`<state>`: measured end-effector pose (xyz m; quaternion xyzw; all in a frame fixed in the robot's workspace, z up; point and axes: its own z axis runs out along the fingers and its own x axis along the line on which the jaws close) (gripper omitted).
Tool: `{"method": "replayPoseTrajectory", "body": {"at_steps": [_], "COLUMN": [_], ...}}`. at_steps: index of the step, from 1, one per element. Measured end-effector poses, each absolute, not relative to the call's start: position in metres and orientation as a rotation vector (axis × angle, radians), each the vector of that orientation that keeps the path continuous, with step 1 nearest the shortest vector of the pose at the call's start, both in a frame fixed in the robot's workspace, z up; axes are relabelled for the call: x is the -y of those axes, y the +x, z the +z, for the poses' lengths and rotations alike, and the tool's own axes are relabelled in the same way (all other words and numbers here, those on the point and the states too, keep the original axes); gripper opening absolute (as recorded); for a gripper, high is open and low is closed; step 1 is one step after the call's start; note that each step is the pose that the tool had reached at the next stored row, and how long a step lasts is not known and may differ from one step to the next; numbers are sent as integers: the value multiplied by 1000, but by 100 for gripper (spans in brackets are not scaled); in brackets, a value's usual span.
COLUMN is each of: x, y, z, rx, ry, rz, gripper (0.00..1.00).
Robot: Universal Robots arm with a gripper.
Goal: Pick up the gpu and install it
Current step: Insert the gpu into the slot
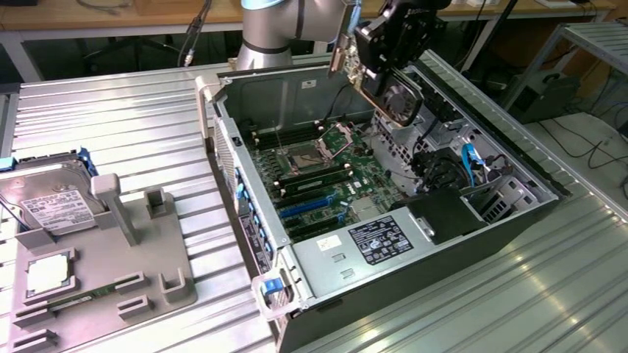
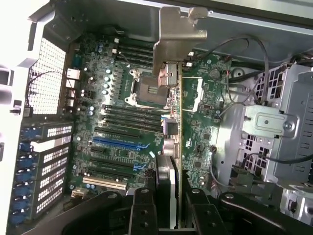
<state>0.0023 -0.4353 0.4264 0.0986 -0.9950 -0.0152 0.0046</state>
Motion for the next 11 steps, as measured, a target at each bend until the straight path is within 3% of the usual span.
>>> {"method": "replayPoseTrajectory", "body": {"at_steps": [11], "x": [435], "y": [2], "z": [426], "rx": [3070], "ry": [606], "rz": [-46], "gripper": [28]}}
